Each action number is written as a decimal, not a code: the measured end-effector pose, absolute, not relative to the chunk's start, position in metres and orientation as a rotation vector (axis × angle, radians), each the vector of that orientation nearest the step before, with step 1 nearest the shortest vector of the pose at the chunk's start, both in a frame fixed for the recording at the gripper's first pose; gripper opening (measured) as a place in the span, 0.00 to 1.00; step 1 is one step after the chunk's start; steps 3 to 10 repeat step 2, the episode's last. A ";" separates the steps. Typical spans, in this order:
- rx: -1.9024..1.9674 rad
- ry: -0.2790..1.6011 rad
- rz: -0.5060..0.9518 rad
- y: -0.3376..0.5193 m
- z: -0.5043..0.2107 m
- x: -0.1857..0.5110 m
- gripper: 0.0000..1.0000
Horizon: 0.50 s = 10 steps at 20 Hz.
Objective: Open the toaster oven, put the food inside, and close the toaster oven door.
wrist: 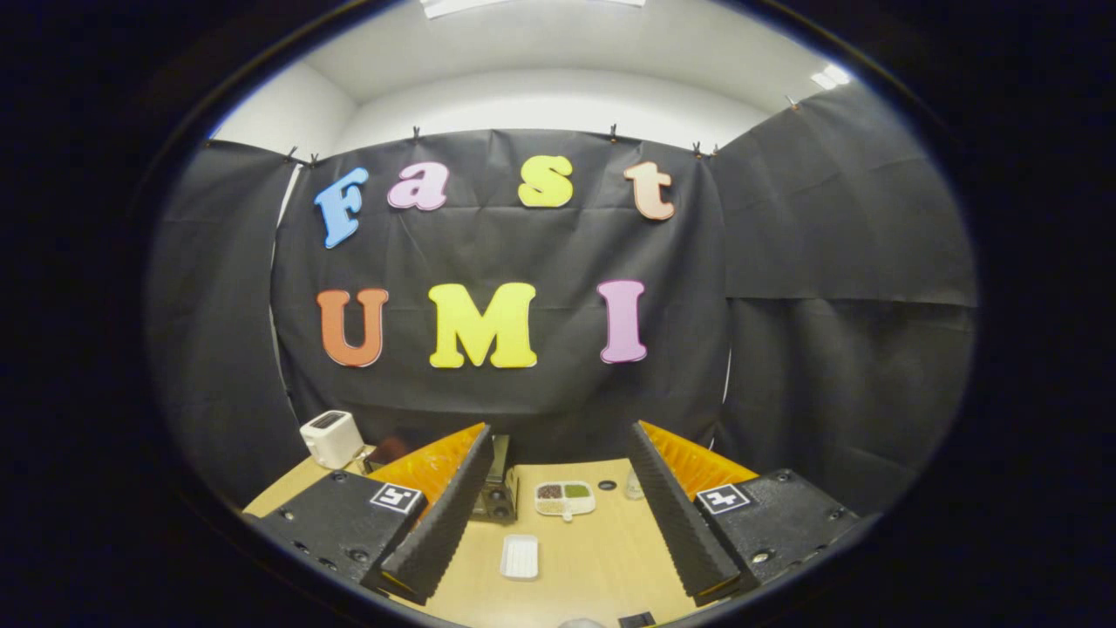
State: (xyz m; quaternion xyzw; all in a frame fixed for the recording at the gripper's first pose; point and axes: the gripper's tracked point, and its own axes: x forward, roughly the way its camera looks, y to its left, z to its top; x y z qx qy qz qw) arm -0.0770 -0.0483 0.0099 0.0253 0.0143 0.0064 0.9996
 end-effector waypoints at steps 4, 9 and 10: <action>0.051 0.030 0.013 -0.051 0.008 -0.077 0.99; 0.051 0.030 0.013 -0.051 0.008 -0.077 0.99; 0.051 0.030 0.013 -0.051 0.008 -0.077 0.99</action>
